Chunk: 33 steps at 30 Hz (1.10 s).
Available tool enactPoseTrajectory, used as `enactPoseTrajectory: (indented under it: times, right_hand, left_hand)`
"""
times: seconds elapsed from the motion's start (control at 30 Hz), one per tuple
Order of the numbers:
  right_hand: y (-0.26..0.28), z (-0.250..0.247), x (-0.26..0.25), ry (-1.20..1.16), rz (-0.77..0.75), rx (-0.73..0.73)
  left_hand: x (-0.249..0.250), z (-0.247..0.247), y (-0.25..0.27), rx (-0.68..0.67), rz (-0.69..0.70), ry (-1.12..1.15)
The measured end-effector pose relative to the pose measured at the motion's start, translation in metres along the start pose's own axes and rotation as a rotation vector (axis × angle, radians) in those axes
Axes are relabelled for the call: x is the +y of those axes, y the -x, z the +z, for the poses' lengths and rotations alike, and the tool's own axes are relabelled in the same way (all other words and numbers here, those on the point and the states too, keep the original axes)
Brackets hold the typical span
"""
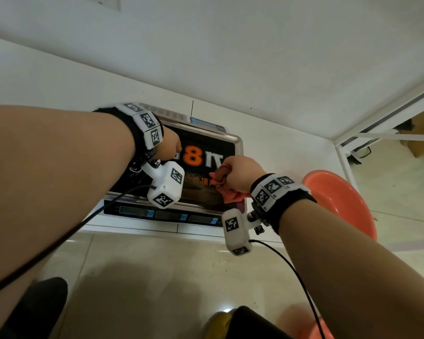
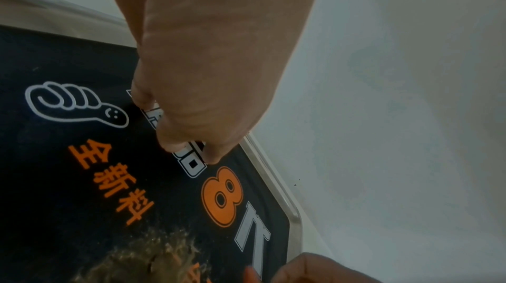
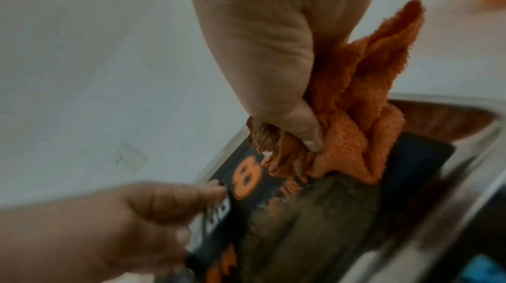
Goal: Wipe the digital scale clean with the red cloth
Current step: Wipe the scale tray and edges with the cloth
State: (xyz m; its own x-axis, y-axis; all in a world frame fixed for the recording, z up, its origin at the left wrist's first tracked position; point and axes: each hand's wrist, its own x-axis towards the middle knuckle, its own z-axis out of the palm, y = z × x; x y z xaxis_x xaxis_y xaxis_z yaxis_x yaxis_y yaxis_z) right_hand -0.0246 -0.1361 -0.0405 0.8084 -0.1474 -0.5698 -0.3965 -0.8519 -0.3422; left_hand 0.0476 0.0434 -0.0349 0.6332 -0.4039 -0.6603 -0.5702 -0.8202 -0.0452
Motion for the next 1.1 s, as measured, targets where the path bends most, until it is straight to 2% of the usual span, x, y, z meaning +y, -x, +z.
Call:
enactPoseTrajectory:
  times: [0.1,0.23,0.33,0.43,0.6,0.73,0.8,0.93,1.03,1.1]
  right_hand:
    - [0.002,-0.011,-0.002,-0.097,-0.027,0.005]
    - [0.000,-0.015,0.001,-0.026,0.017,0.098]
    - [0.002,-0.005,0.004,-0.128,0.093,0.019]
    - [0.002,-0.005,0.003,-0.093,0.100,-0.066]
    - [0.006,-0.023,0.005,-0.129,0.114,-0.024]
    - [0.015,-0.013,0.010,-0.137,0.198,-0.166]
    - [0.012,-0.009,0.010,-0.138,0.191,-0.187]
    - [0.007,-0.015,0.006,-0.203,0.146,-0.130]
    - [0.004,-0.024,0.014,-0.136,0.153,-0.053]
    - [0.007,-0.022,0.019,-0.096,0.177,-0.064]
  left_hand:
    - [-0.002,-0.002,-0.001,-0.002,-0.012,0.035]
    - [-0.002,-0.002,-0.003,-0.018,-0.007,0.011]
    - [0.001,-0.002,-0.003,-0.013,-0.009,-0.023]
    - [0.000,-0.003,-0.003,-0.021,-0.003,-0.011]
    - [0.001,-0.002,-0.003,-0.011,0.006,-0.046]
    - [0.003,-0.001,-0.003,-0.005,0.007,-0.069]
    - [0.003,-0.003,0.000,-0.014,-0.002,-0.080]
    - [0.000,-0.001,-0.001,0.007,0.003,-0.061]
    - [0.001,-0.002,0.000,-0.018,0.009,-0.075]
    - [0.002,-0.002,-0.002,-0.015,0.005,-0.075]
